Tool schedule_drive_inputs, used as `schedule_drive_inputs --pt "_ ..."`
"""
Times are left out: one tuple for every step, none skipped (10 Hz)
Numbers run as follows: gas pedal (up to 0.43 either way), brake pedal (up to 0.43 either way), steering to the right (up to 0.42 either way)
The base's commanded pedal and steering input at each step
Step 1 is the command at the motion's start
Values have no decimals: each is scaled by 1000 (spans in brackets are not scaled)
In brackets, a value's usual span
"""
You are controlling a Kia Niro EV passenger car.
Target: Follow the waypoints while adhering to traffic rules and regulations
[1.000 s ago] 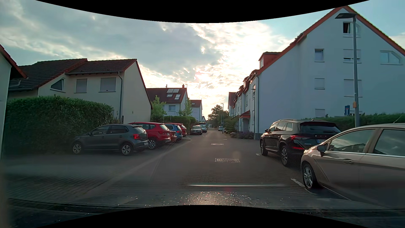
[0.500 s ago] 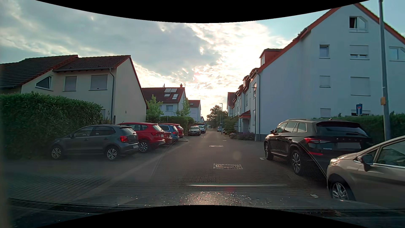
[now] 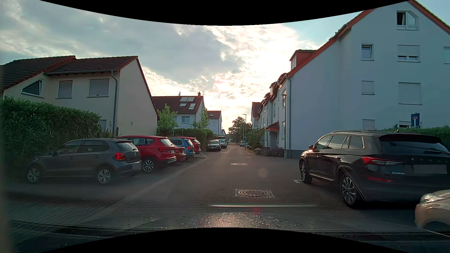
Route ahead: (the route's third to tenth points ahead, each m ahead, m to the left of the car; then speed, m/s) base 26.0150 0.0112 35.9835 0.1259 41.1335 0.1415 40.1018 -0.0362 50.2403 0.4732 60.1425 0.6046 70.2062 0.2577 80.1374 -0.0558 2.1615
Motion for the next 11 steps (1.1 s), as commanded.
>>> schedule_drive_inputs --pt "0 0 20" --pt "0 0 20" --pt "0 0 18" --pt "0 0 12" --pt "0 0 8" --pt "0 0 6" --pt "0 0 5" --pt "0 0 5" --pt "0 0 6" --pt "0 0 6" --pt "0 0 6"
